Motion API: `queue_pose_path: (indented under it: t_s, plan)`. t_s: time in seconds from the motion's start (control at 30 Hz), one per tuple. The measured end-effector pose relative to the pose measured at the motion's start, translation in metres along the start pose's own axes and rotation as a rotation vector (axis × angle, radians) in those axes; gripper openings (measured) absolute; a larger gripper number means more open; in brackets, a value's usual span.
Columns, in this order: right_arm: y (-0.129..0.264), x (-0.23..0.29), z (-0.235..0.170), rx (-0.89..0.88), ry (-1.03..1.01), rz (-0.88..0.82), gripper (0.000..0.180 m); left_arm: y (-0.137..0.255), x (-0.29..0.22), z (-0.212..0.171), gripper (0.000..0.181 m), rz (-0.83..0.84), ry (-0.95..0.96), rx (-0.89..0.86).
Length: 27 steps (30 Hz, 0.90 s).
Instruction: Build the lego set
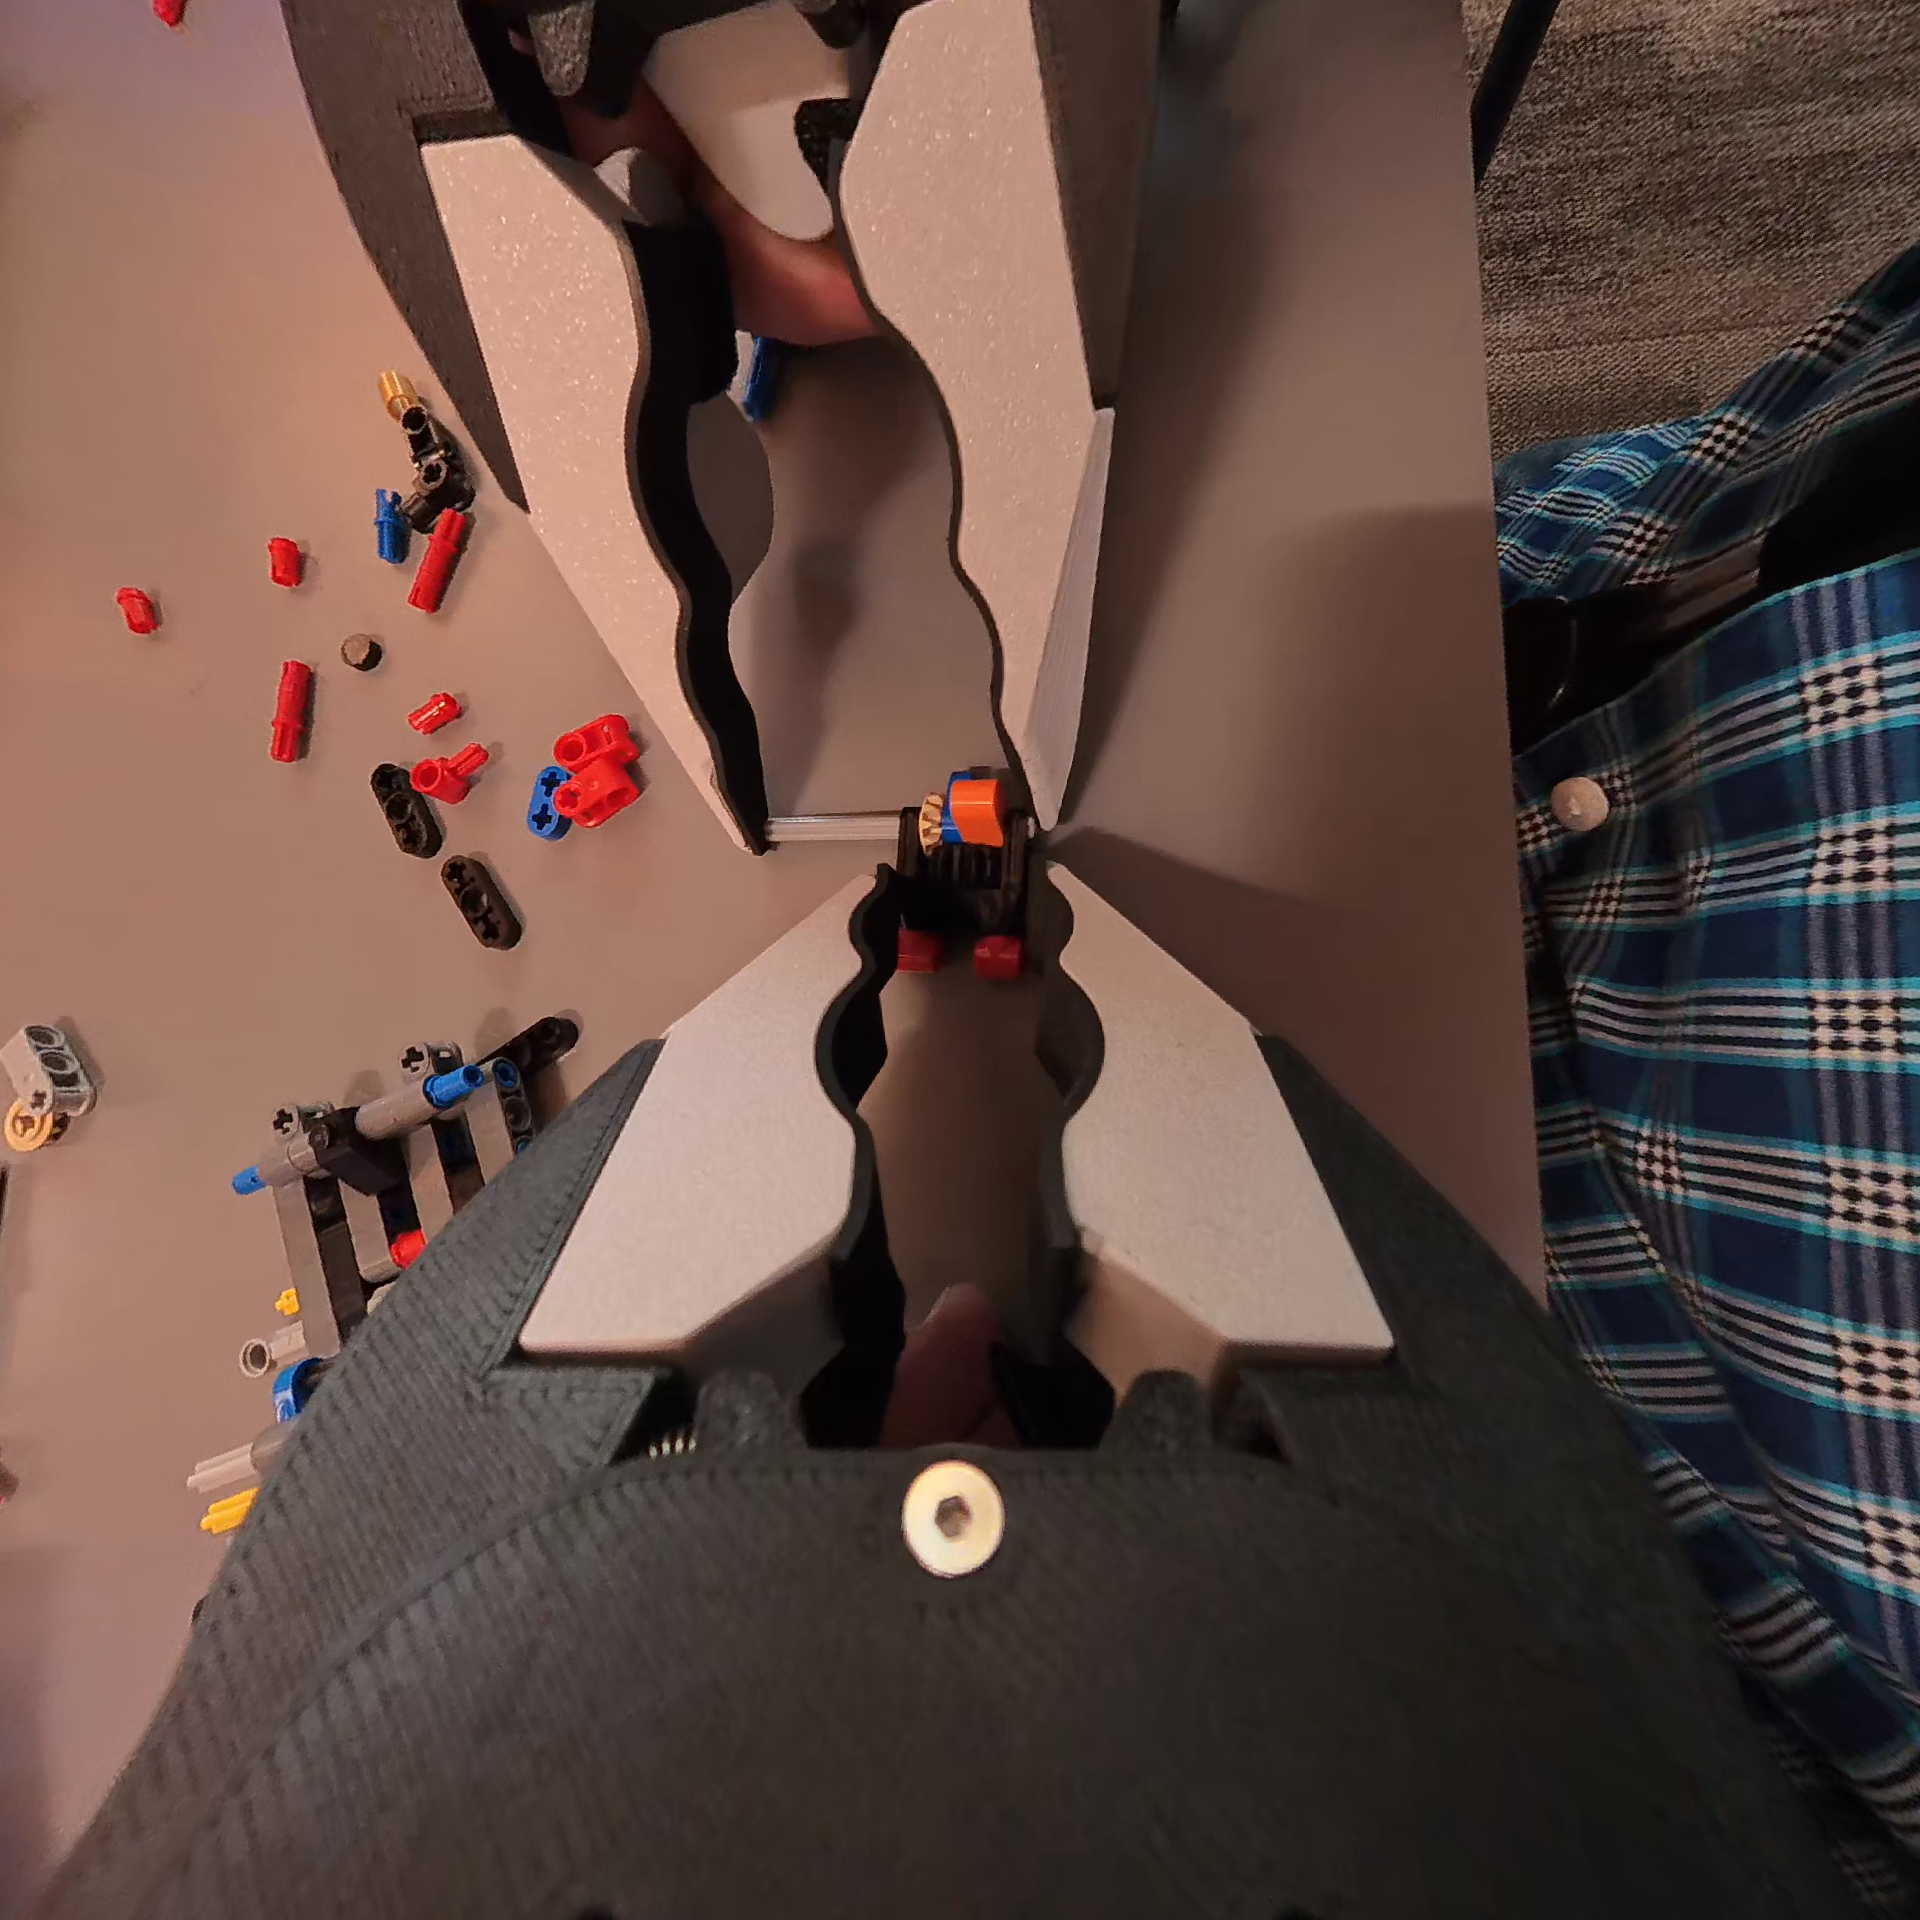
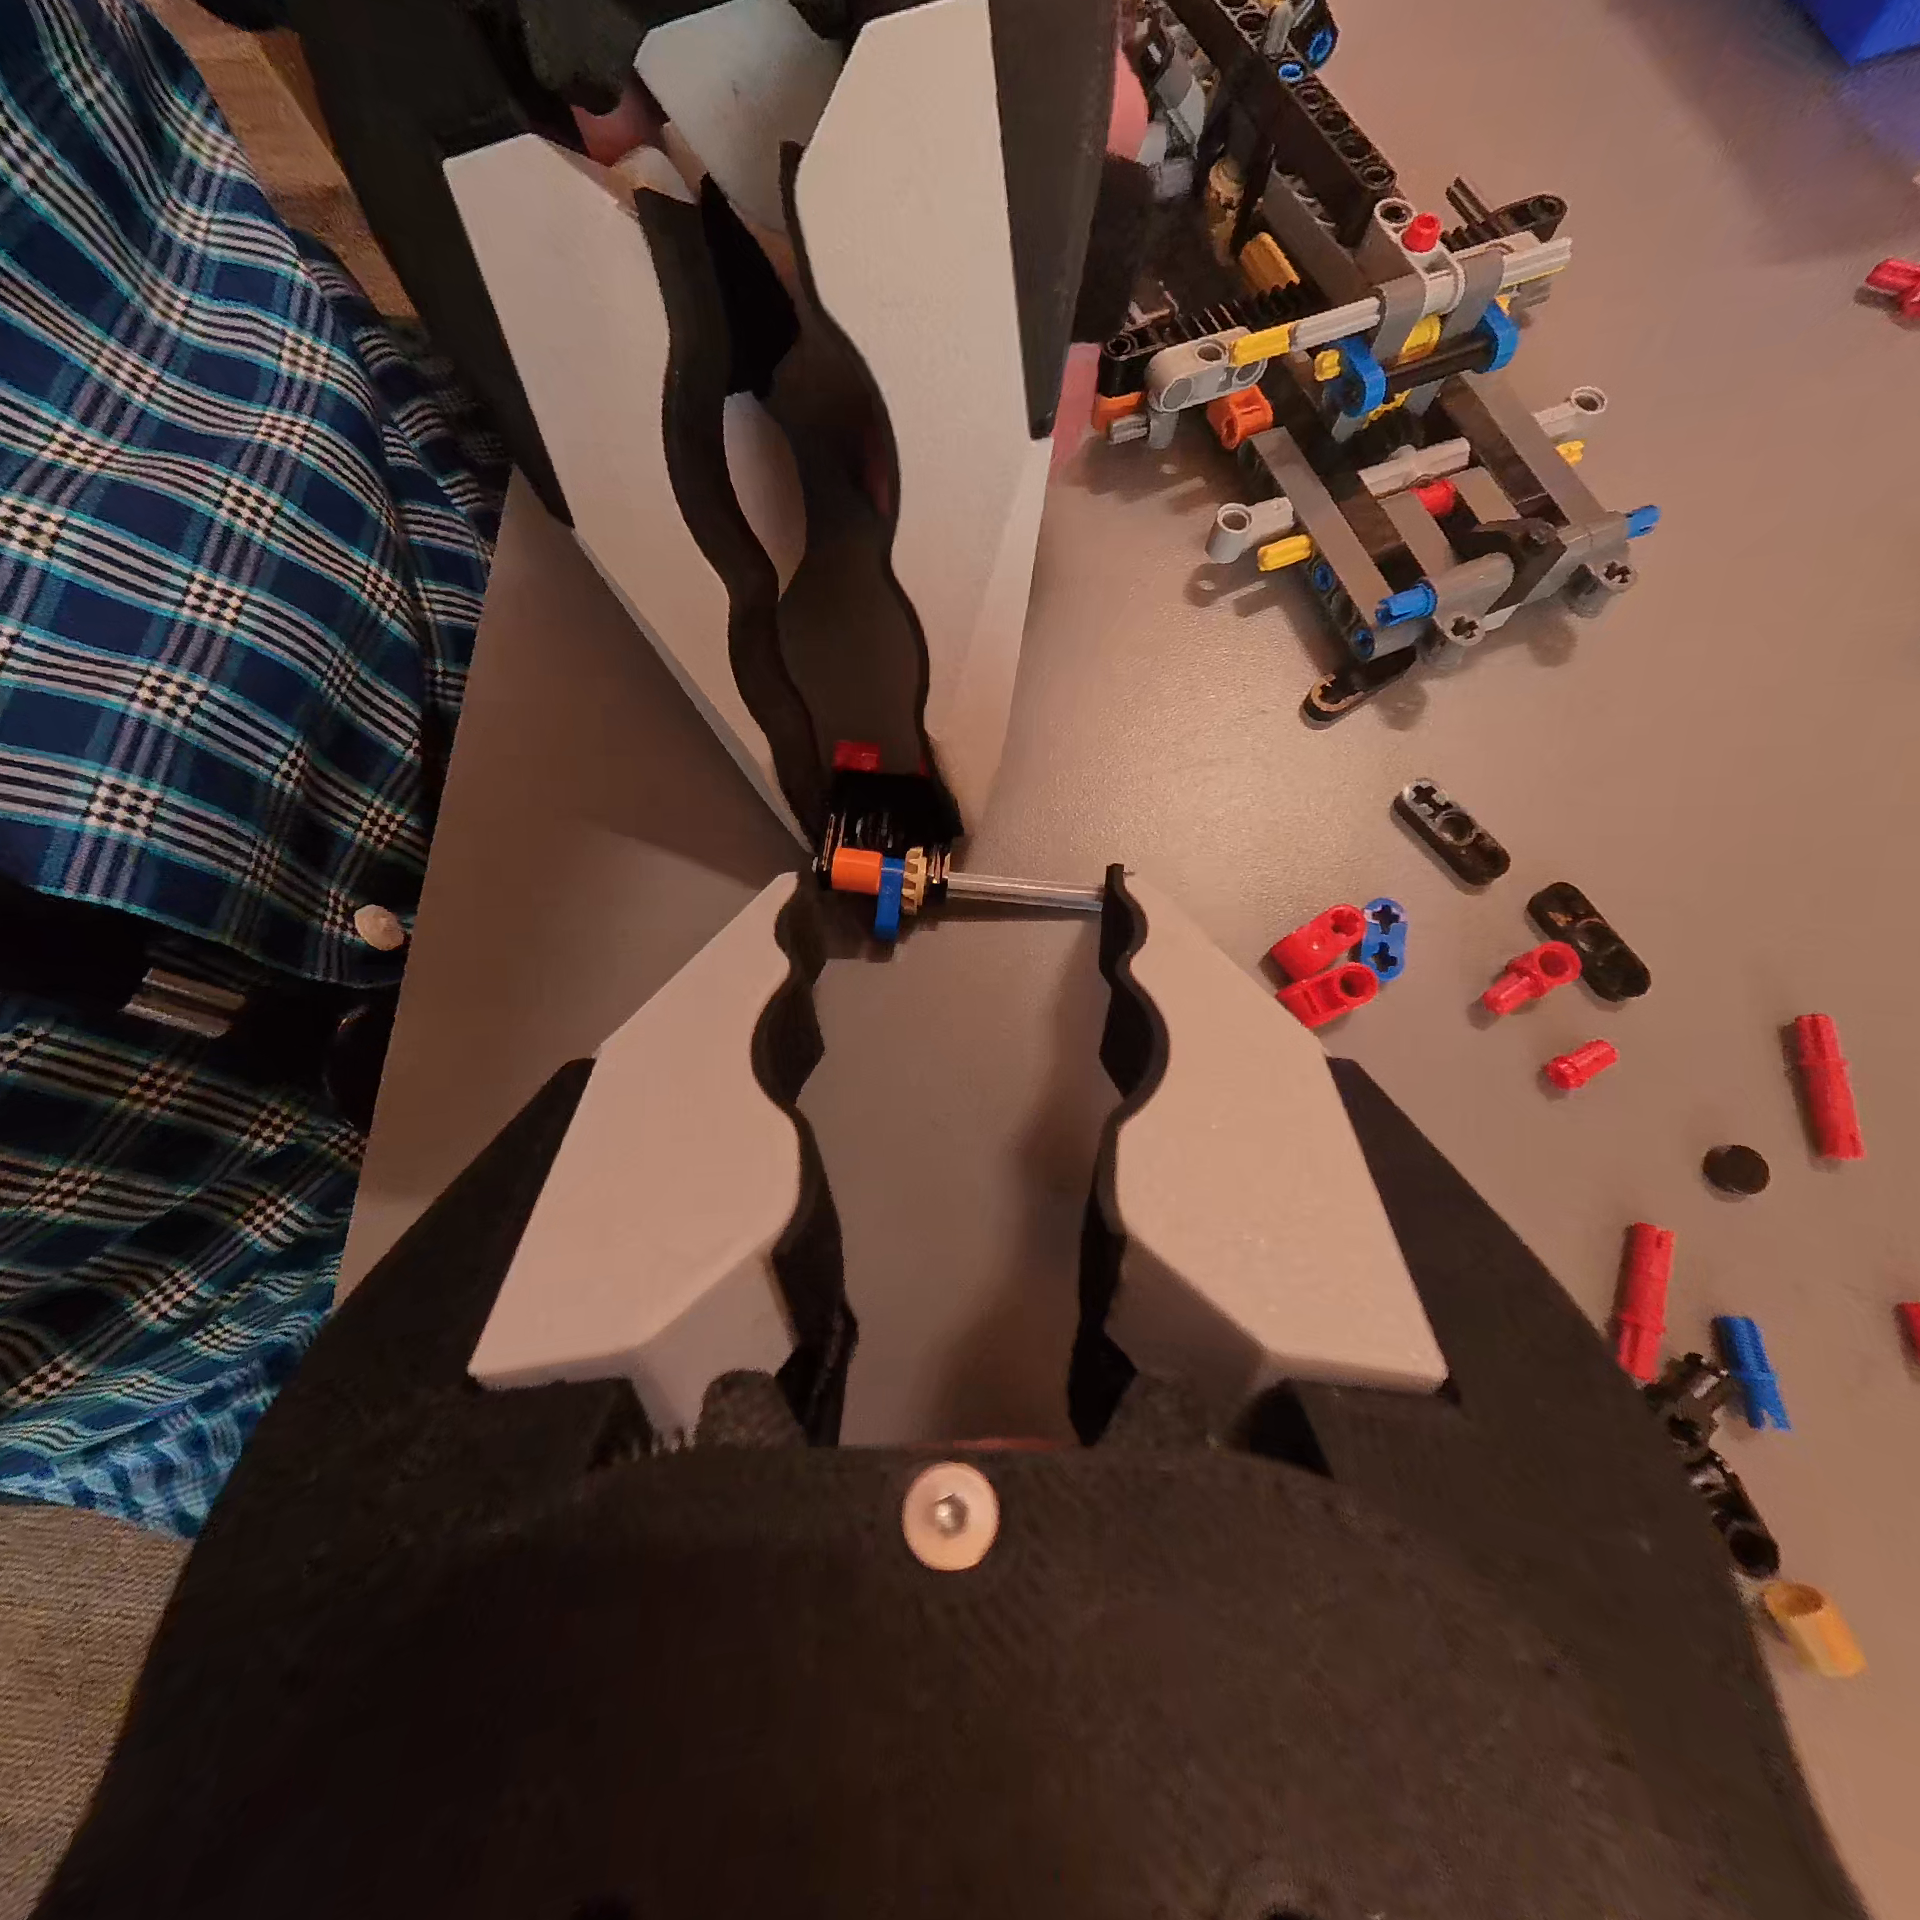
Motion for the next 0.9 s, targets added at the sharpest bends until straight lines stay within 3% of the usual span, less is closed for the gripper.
queue_pose_path:
  t_s: [0.03, 0.9]
  plan:
    - [0.0, -0.001, 0.0, -0.003, -0.01, 0.005, 0.052, 0.0, 0.0, 0.0, 0.023, 0.001, -0.001, 0.0]
    - [0.011, -0.008, -0.011, -0.003, 0.021, 0.026, 0.053, -0.011, 0.006, 0.01, 0.03, 0.013, 0.054, -0.04]
Point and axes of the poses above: each gripper's, where its closed fingertips meet, y back along the fingers, z out of its top, x = y × z across the jaws, the point moved 8 cm from there along y, back along the fingers, and after that the axes turned 14 degrees about y, right-handed, at the moved point
